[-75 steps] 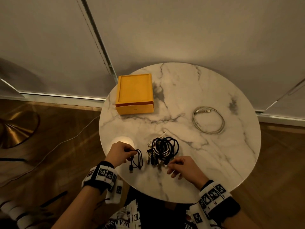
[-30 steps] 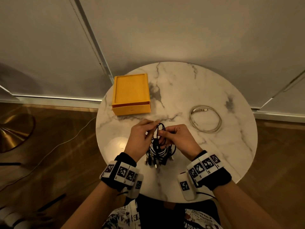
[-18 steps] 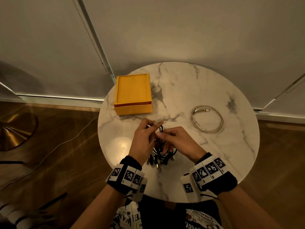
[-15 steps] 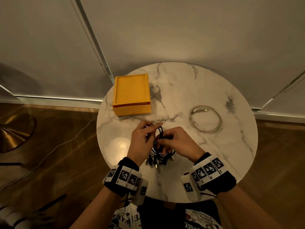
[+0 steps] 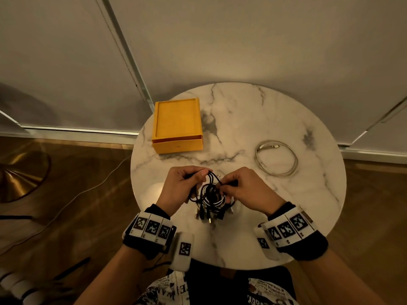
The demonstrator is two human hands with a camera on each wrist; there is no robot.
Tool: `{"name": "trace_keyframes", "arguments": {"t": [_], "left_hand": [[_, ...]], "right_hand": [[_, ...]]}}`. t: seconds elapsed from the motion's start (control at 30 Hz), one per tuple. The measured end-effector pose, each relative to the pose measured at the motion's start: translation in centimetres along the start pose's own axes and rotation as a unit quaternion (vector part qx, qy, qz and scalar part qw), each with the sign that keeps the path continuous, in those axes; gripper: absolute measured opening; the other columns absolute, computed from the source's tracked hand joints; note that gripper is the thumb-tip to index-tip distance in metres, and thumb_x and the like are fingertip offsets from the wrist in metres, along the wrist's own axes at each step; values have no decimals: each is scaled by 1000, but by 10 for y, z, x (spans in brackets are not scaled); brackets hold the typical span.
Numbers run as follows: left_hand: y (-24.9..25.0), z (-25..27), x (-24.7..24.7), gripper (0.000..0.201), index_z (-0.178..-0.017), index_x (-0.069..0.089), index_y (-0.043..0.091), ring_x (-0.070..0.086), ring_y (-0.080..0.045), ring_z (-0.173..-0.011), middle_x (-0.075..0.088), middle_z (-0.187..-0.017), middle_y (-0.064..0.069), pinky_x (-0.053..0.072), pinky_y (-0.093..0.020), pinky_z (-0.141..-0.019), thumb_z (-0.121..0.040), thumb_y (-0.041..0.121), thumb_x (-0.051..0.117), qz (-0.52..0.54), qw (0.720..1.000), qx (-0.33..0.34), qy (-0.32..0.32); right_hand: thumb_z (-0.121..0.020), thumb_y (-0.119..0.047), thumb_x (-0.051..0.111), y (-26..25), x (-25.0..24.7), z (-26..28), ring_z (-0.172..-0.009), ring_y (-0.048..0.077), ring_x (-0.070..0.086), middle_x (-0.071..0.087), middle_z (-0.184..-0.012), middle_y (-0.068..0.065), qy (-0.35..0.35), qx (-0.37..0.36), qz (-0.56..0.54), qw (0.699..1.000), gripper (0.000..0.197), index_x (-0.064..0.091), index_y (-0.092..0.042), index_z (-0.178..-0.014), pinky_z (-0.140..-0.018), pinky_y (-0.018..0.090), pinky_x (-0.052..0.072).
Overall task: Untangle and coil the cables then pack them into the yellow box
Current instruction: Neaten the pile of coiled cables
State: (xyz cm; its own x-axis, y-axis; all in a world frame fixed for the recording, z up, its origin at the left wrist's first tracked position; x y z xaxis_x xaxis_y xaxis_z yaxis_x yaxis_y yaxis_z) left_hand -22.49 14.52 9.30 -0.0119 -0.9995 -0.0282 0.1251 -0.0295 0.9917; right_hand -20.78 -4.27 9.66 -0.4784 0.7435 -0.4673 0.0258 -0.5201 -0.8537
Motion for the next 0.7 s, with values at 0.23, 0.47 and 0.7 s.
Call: {"name": "trace_keyframes", "arguments": {"t": [0.23,0.47,0.7], "left_hand": [[2,3,17,15,-94,73,3,40,-6,-39,49,-48,5,32,-14,-39,-91,10,61,56,996,13,73],[-2,-1,25,8,-88,76,9,69,-9,-77,74,-80,0,50,-16,-69,-87,7,68,-42,983,117,135],[-4,-3,24,12,-86,76,23,68,-19,-79,73,-81,0,54,-30,-71,-85,12,71,-69,975,147,153]], "right_hand": [[-89,6,57,-8,25,-1,-70,22,73,72,-83,19,51,49,-329,942,14,69,9,-96,-65,24,58],[-91,3,52,-7,27,3,-78,28,72,71,-95,24,63,72,-523,847,23,64,9,-110,-74,37,61],[-94,-10,46,-11,25,8,-81,22,71,74,-86,15,2,103,-554,826,24,64,1,-104,-83,35,50]]}}
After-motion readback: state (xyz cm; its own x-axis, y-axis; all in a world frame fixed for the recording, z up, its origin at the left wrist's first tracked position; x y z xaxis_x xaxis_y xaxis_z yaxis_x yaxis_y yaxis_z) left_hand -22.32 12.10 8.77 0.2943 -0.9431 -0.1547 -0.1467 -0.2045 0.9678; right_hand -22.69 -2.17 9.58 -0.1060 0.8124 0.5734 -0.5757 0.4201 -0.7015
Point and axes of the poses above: each hand's wrist, its own z-axis away from the middle knuckle, its own x-axis out of the palm, y = z × x, the point moved 1 cm from there along -z, towards the middle knuckle
